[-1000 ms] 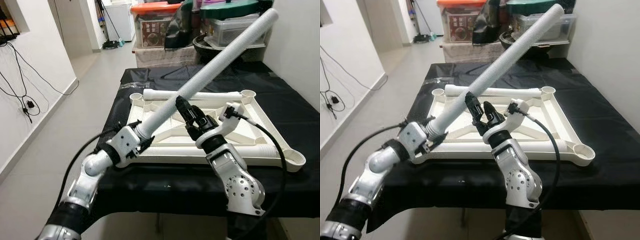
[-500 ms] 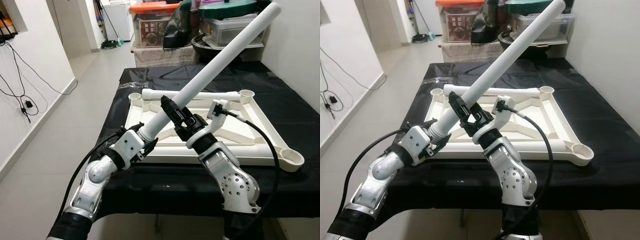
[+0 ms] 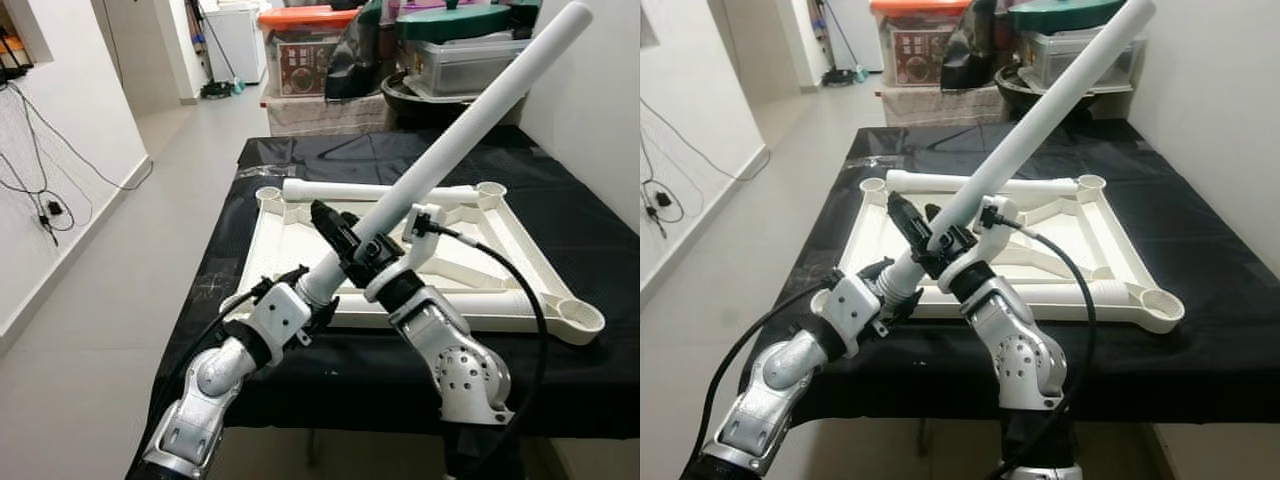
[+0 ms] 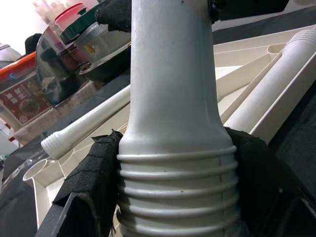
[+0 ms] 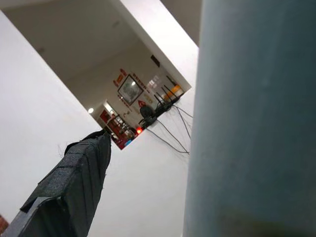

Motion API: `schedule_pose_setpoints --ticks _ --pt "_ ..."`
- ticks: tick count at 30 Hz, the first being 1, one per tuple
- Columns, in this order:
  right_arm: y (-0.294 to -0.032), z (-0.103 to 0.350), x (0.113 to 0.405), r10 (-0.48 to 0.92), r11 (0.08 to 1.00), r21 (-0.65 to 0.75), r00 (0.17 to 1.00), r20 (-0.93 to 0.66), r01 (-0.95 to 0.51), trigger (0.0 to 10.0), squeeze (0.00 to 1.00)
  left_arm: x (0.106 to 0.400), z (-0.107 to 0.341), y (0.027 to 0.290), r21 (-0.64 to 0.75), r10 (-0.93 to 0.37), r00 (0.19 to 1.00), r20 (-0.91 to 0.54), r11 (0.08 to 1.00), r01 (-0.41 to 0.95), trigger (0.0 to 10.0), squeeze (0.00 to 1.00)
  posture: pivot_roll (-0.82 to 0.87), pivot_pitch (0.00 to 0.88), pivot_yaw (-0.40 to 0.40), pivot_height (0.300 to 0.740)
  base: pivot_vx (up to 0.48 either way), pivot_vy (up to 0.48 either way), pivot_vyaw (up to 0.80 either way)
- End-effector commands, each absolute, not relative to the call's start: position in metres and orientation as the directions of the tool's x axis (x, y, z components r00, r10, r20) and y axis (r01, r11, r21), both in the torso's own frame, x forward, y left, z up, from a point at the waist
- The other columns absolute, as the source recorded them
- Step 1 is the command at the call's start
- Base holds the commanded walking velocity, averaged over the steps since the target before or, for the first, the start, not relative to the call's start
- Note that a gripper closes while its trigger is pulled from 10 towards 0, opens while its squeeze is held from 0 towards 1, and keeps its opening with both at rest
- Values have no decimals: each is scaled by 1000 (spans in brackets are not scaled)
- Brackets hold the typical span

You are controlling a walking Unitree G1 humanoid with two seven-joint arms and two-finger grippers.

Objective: Building children table

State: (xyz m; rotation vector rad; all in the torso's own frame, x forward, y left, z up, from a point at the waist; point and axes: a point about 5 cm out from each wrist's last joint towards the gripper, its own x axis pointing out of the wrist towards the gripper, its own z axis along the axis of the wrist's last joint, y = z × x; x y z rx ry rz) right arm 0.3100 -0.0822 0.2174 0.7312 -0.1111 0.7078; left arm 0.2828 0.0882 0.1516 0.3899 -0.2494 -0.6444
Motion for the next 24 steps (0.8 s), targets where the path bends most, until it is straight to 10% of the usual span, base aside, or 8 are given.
schedule_pose_setpoints --ticks 1,14,16,24 --pt "-74 222 310 587 502 558 734 341 -661 10000 0 274 146 76 462 -695 717 58 655 598 10000 0 59 0 5 740 0 0 0" --pt "-78 216 311 614 504 549 723 316 -667 9412 0 267 140 84 483 -703 711 11 627 612 10000 0 61 0 2 740 0 0 0" --pt "-79 216 311 614 502 551 723 316 -667 1569 0 267 141 84 482 -703 712 9 627 612 10000 0 59 0 4 740 0 0 0" --pt "-79 216 311 612 498 557 725 318 -665 0 0 267 140 82 480 -706 708 7 623 617 10000 0 55 0 4 740 0 0 0"
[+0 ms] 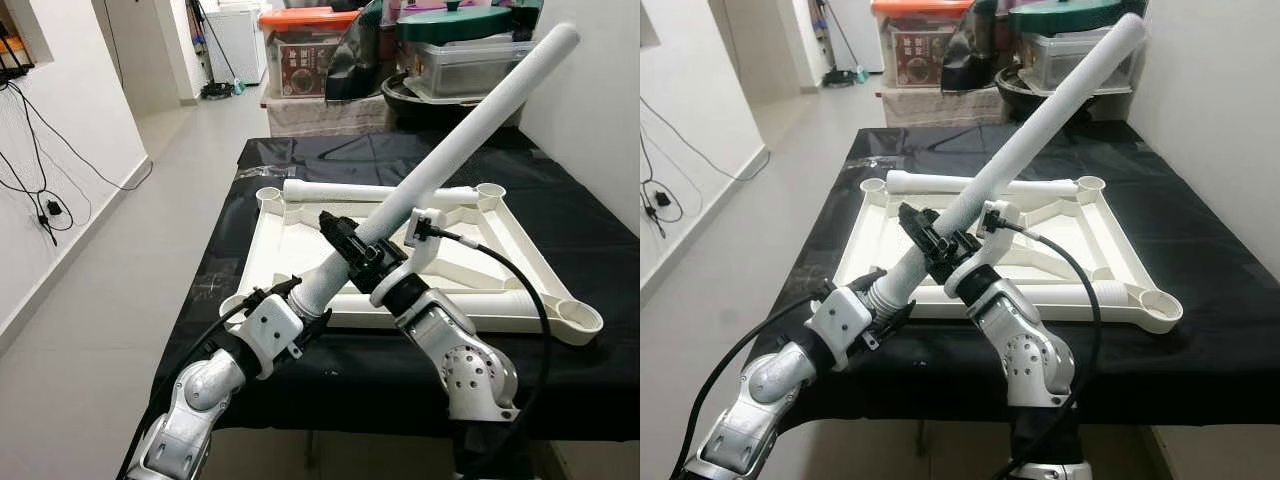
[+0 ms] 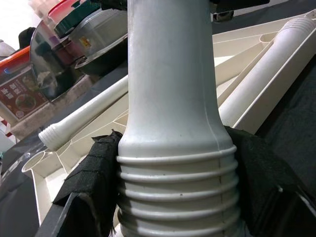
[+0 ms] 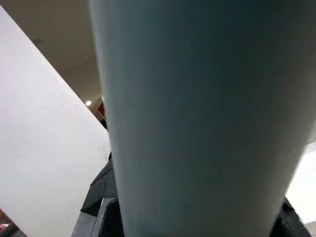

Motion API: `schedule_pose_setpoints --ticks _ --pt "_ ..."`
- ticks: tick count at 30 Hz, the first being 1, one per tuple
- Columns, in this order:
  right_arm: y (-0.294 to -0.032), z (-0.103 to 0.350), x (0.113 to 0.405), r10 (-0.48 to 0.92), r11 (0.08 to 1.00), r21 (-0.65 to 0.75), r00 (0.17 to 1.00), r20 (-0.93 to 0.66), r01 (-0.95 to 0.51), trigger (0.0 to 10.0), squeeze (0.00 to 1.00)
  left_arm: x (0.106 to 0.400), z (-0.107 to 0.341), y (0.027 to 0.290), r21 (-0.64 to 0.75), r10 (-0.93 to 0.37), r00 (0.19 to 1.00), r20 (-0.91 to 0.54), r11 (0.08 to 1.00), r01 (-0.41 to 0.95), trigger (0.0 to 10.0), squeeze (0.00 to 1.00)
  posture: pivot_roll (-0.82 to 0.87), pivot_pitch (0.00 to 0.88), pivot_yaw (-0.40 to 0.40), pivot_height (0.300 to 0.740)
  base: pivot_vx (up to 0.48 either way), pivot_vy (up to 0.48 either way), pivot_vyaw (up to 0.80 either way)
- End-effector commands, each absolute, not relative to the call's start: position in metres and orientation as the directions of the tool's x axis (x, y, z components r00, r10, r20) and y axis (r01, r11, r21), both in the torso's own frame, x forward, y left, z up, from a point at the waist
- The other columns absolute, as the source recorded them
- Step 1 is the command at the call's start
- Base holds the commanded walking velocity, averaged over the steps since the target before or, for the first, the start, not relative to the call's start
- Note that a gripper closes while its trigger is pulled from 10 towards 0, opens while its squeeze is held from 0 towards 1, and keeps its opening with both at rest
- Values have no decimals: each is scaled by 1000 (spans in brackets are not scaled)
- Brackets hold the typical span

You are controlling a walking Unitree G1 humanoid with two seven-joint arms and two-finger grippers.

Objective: Building children table

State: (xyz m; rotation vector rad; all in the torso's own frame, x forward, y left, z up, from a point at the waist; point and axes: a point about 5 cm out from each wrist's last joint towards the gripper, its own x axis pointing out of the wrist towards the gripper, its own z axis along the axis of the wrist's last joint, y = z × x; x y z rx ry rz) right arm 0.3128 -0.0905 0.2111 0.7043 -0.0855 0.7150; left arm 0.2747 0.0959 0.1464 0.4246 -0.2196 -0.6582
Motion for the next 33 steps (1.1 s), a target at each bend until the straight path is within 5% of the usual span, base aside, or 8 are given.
schedule_pose_setpoints --ticks 1,15,16,25,26,29,30,33 --pt "-79 216 311 611 499 557 726 317 -664 0 0 266 139 82 482 -708 706 6 621 619 10000 0 56 0 7 740 0 0 0" --pt "-80 216 312 604 496 564 729 322 -660 0 0 262 130 85 445 -699 714 -45 626 640 10000 0 57 0 3 740 0 0 0" --pt "-81 218 313 597 491 568 730 333 -660 0 0 264 125 90 385 -681 729 -70 656 649 10000 1000 56 0 3 740 0 0 0" --pt "-84 225 314 581 491 562 731 358 -666 0 0 265 120 93 395 -670 735 -103 651 649 10000 1000 55 0 4 740 0 0 0" --pt "-85 226 315 576 493 559 732 364 -666 0 0 265 119 94 409 -661 742 -111 650 640 10000 0 55 0 4 740 0 0 0" --pt "-87 229 316 568 503 554 737 368 -664 0 0 266 118 95 411 -653 748 -116 654 635 10000 0 56 0 1 740 0 0 0" --pt "-90 231 319 538 544 538 760 365 -644 8392 0 267 118 96 411 -643 757 -120 662 627 10000 0 57 0 3 740 0 0 0" --pt "-97 235 324 484 604 521 797 362 -604 10000 0 267 118 97 411 -628 769 -117 674 613 10000 0 56 0 0 740 0 0 0"
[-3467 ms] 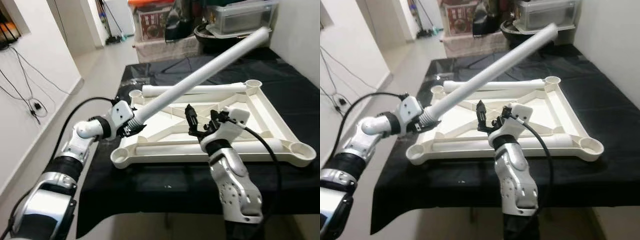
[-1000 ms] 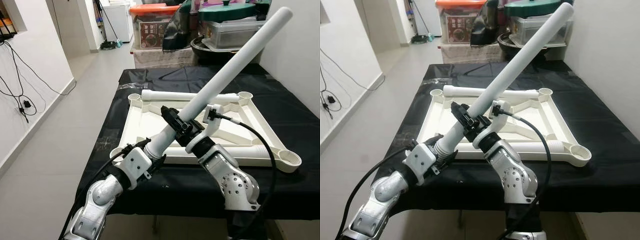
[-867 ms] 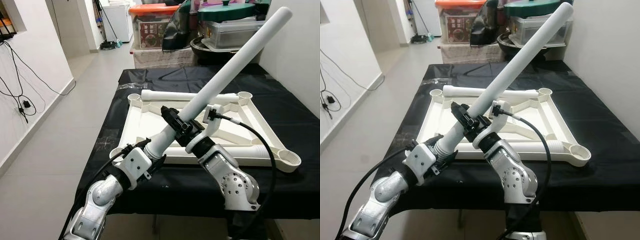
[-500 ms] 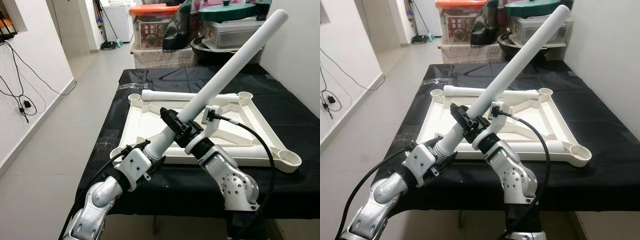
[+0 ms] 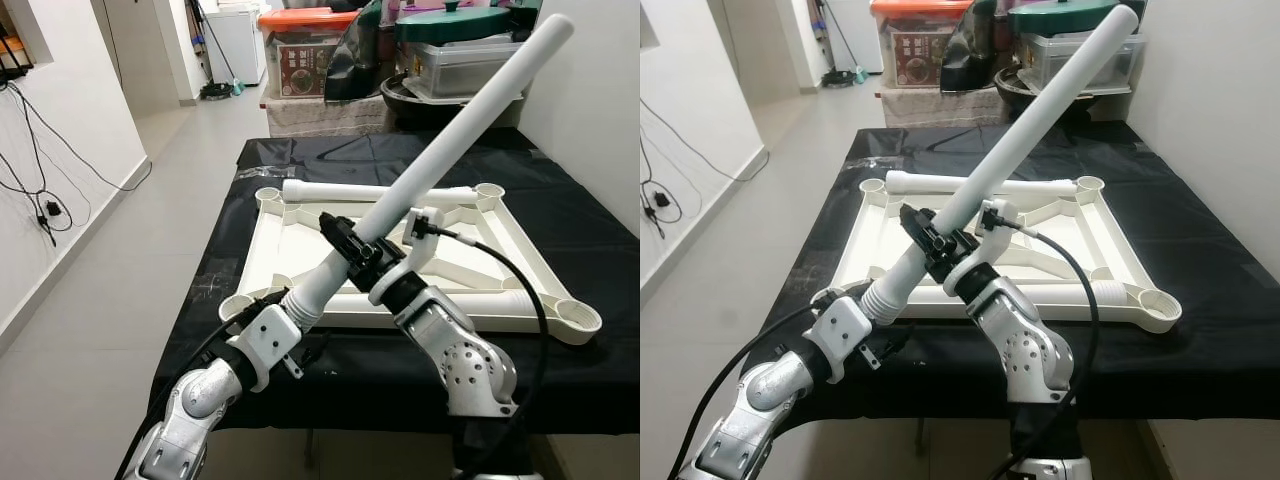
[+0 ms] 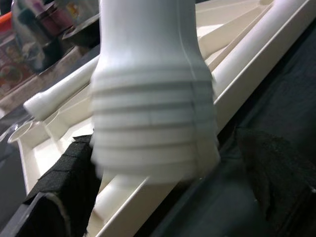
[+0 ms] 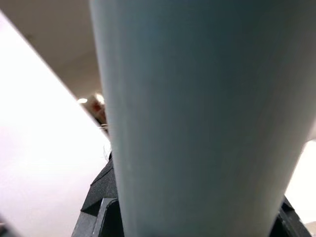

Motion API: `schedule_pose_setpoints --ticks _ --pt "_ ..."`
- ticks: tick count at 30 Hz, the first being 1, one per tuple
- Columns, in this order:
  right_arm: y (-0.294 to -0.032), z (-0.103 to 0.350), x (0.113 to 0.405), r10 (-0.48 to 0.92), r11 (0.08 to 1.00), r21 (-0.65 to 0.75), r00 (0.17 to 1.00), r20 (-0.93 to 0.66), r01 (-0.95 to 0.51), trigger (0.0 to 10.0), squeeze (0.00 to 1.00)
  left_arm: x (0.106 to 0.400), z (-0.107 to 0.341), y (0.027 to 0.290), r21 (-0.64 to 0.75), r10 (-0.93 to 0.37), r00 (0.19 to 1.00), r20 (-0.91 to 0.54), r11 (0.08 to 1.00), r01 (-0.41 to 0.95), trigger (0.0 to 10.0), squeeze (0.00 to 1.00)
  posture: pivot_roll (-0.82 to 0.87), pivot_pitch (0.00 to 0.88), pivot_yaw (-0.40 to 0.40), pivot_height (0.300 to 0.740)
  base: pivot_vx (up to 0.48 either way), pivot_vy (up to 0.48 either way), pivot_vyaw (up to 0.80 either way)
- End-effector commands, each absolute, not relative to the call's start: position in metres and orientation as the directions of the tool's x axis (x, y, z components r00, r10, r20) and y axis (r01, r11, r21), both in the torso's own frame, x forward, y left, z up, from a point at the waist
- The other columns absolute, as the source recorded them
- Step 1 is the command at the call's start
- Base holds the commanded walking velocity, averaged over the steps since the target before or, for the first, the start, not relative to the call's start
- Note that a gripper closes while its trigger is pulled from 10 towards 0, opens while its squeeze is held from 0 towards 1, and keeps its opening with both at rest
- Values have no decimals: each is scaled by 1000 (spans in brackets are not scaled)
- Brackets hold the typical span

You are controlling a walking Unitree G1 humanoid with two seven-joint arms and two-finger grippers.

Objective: Building children table

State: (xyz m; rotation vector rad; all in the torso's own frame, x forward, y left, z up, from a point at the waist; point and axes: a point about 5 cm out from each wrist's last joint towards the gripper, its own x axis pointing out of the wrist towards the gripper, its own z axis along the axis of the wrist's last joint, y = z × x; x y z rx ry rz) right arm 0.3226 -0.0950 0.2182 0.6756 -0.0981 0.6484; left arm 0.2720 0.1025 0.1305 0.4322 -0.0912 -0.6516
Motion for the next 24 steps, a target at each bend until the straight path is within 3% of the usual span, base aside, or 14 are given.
schedule_pose_setpoints --ticks 1,2,3,5,6,10,24 --pt "-109 236 332 399 705 476 849 347 -526 10000 0 268 119 98 402 -610 785 -108 695 596 10000 0 56 0 -2 740 0 0 0" --pt "-109 236 332 399 705 476 849 347 -526 10000 0 268 119 98 402 -610 785 -108 695 596 10000 0 56 0 -2 740 0 0 0" --pt "-121 238 338 310 797 419 890 334 -435 10000 0 268 121 98 390 -595 798 -96 715 580 10000 0 57 0 -3 740 0 0 0" --pt "-121 238 338 310 797 419 890 334 -435 10000 0 268 121 98 390 -595 798 -96 715 580 10000 0 57 0 -3 740 0 0 0" --pt "-128 239 342 255 847 378 909 330 -374 10000 0 269 122 98 380 -586 806 -88 728 571 10000 0 57 0 -3 740 0 0 0" --pt "-138 239 345 180 901 322 927 330 -290 10000 0 270 128 97 363 -551 833 -43 769 527 10000 0 60 0 -6 740 0 0 400" --pt "-133 242 347 180 923 265 921 345 -279 10000 0 265 140 87 298 -520 853 43 822 486 10000 0 57 0 -13 740 0 0 800"
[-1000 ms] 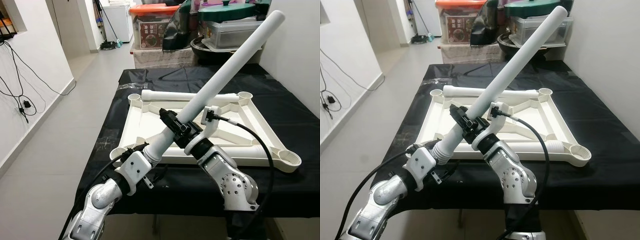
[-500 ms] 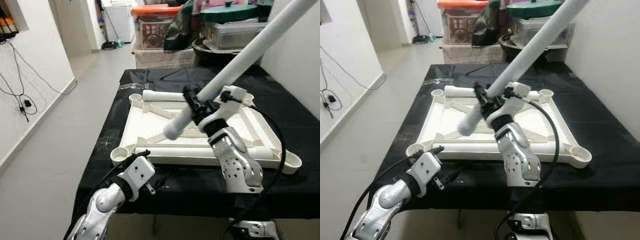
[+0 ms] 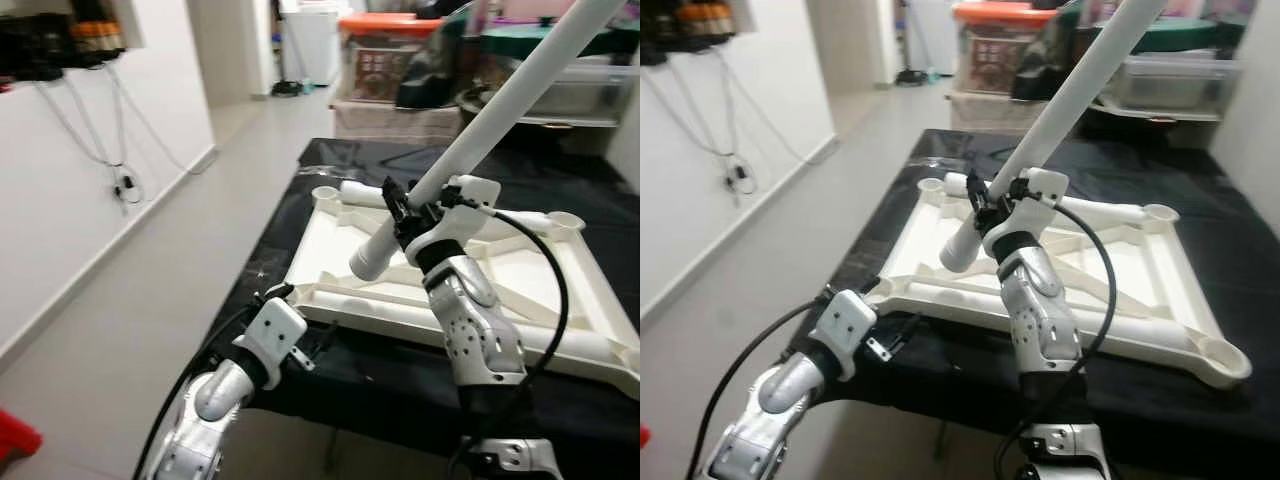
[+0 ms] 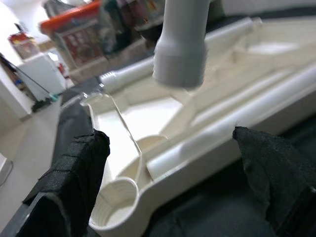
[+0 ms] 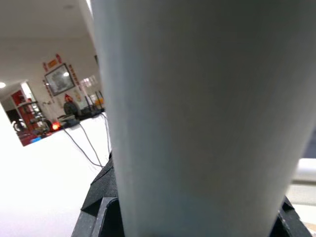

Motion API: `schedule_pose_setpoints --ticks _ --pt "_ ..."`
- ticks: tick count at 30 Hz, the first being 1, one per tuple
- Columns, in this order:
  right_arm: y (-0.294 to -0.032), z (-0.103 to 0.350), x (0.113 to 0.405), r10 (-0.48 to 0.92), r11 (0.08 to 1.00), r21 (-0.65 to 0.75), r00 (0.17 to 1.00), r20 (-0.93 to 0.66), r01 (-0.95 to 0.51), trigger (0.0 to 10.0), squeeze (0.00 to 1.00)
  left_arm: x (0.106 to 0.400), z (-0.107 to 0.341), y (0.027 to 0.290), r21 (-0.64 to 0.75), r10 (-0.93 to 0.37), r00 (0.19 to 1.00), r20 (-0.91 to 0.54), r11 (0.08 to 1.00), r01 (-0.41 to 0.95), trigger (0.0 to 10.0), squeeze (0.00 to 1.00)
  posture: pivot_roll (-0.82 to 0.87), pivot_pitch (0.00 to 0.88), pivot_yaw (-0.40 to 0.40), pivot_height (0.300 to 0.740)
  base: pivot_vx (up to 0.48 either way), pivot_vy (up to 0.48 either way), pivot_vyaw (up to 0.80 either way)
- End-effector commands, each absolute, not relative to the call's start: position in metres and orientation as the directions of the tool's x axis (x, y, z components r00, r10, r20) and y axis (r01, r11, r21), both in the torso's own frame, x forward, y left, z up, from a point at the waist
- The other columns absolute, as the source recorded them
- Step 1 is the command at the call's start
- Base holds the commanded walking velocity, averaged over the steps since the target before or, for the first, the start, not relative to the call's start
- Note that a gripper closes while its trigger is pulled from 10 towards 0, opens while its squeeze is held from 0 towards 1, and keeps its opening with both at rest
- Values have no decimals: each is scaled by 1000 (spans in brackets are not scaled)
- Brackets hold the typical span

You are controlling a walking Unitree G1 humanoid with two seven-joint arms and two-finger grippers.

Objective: Building children table

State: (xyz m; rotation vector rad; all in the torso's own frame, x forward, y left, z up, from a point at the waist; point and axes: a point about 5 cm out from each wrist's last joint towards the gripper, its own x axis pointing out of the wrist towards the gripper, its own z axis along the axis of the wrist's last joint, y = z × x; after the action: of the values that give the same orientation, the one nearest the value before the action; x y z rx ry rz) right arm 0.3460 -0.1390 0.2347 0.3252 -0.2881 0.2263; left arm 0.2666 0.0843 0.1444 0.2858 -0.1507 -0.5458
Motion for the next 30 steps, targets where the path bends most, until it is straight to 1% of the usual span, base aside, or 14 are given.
schedule_pose_setpoints --ticks 1,9,12,14,16,18,21,27,28,30 --pt "-130 243 347 178 928 248 917 356 -276 10000 0 263 142 84 285 -517 855 50 827 484 10000 0 57 0 -11 740 0 0 800" --pt "-126 243 347 193 931 227 911 363 -287 10000 0 261 143 83 260 -502 863 58 842 473 10000 0 55 0 -22 740 0 0 800" --pt "-120 243 347 217 929 208 906 364 -306 10000 0 257 144 82 244 -491 869 60 852 464 10000 0 62 0 -34 740 0 0 800" --pt "-112 242 349 243 926 193 902 358 -326 10000 0 251 142 82 222 -478 877 53 862 457 10000 0 69 0 -42 740 0 0 800" --pt "-112 242 349 243 926 193 902 358 -326 10000 0 251 142 82 222 -478 877 53 862 457 10000 0 69 0 -42 740 0 0 800" --pt "-104 244 353 264 919 188 895 359 -347 10000 0 245 140 81 203 -478 877 44 864 460 10000 0 77 0 -53 740 0 0 800" --pt "-102 245 354 270 917 186 893 360 -353 10000 0 244 140 80 200 -478 877 44 865 461 10000 0 77 0 -53 740 0 0 800" --pt "-98 246 357 288 911 183 889 357 -369 10000 0 246 144 80 187 -455 889 57 879 438 10000 0 73 0 -52 740 0 0 0" --pt "-98 246 360 294 919 154 890 349 -364 10000 0 246 146 80 181 -450 891 60 883 434 10000 0 73 0 -50 740 0 0 0" --pt "-98 246 361 295 921 146 890 348 -362 10000 0 246 147 80 180 -449 892 59 883 433 10000 0 73 0 -50 740 0 0 0"
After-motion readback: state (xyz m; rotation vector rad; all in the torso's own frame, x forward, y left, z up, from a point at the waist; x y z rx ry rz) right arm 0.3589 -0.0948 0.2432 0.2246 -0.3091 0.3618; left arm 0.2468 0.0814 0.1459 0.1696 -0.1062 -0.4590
